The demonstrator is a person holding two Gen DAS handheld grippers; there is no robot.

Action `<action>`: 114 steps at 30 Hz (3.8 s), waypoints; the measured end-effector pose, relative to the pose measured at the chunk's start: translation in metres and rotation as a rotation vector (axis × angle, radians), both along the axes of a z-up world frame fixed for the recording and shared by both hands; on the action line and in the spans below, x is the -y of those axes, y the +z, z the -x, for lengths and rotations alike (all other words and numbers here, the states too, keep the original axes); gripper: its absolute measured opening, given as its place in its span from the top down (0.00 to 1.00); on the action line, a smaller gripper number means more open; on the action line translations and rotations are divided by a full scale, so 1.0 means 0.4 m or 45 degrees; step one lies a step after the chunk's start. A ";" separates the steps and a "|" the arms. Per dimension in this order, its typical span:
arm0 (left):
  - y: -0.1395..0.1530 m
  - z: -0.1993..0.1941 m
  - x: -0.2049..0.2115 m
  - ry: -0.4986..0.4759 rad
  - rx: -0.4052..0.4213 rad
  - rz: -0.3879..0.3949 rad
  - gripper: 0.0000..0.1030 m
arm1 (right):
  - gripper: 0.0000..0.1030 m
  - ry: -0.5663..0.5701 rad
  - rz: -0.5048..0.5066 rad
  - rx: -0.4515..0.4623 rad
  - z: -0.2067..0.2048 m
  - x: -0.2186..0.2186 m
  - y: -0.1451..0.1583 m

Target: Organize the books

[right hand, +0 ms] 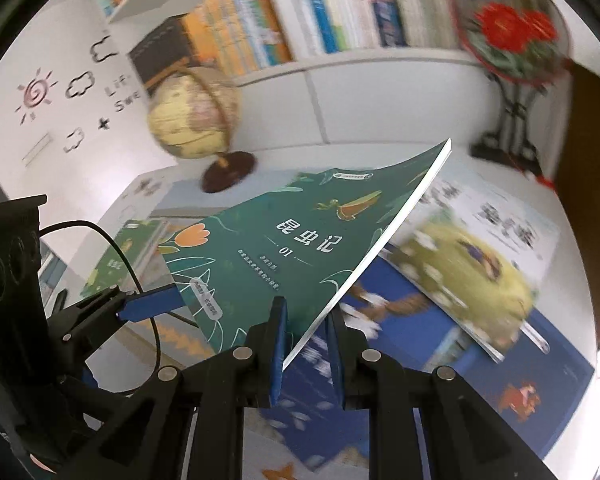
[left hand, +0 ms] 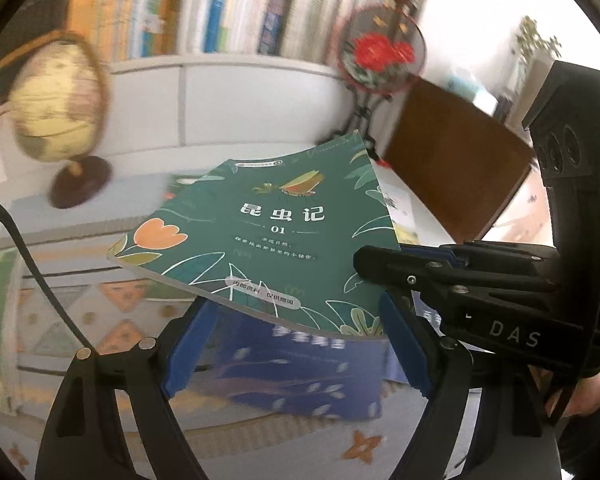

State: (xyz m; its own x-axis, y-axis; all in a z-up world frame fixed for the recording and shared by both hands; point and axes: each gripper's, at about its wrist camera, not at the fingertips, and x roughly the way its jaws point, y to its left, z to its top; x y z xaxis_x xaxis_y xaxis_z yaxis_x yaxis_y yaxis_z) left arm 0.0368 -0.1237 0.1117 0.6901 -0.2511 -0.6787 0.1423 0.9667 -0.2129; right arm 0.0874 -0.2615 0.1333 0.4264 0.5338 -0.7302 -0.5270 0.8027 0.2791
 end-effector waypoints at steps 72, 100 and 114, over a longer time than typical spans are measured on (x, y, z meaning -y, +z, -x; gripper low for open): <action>0.235 0.410 -0.176 -0.002 0.025 -0.156 0.12 | 0.20 -0.473 0.275 0.161 0.477 -0.026 0.162; -0.020 -0.430 0.190 -0.403 -0.431 0.009 0.11 | 0.54 -0.860 -0.041 -0.269 -0.012 0.331 -0.080; -0.220 -0.680 0.235 -0.426 -0.567 0.253 0.22 | 0.54 -0.890 -0.018 -0.401 -0.344 0.434 -0.280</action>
